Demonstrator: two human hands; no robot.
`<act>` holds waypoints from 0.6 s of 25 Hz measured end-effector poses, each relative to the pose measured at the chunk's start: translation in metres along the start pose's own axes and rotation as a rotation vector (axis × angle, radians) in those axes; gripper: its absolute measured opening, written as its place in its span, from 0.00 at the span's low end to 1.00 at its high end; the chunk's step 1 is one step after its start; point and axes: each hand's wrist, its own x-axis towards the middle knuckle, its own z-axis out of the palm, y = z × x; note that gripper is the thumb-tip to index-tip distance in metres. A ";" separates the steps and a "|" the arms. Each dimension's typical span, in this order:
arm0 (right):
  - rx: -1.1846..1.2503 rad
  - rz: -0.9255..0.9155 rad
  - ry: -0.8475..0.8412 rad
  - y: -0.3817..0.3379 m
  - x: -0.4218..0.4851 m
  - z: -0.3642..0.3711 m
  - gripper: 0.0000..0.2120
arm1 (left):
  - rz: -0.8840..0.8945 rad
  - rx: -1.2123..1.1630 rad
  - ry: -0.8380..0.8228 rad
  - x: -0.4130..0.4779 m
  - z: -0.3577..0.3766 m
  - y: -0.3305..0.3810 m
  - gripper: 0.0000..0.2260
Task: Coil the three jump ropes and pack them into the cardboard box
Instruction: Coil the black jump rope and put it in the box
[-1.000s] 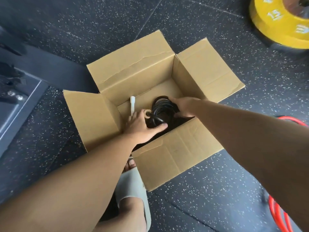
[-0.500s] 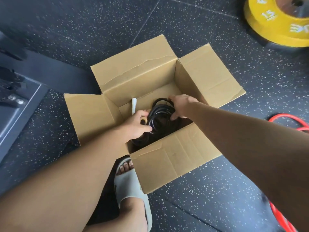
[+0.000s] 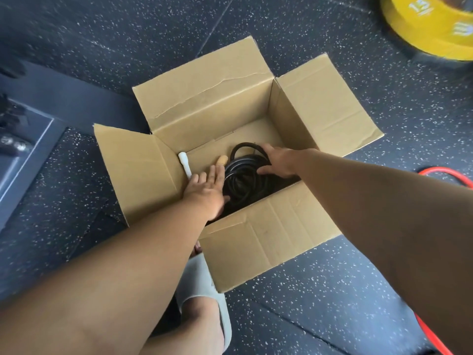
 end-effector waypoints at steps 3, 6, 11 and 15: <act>-0.049 0.031 0.037 -0.002 -0.005 0.002 0.37 | 0.026 0.020 0.029 -0.002 0.003 -0.001 0.34; -0.042 -0.013 0.134 -0.007 -0.014 -0.006 0.33 | 0.045 -0.047 0.099 -0.005 0.003 -0.006 0.32; -0.016 -0.072 0.195 -0.016 -0.020 -0.008 0.33 | 0.004 -0.255 0.327 -0.005 -0.010 -0.009 0.27; 0.044 -0.127 0.212 -0.024 -0.026 -0.007 0.36 | -0.012 -0.361 0.169 -0.008 -0.006 -0.008 0.34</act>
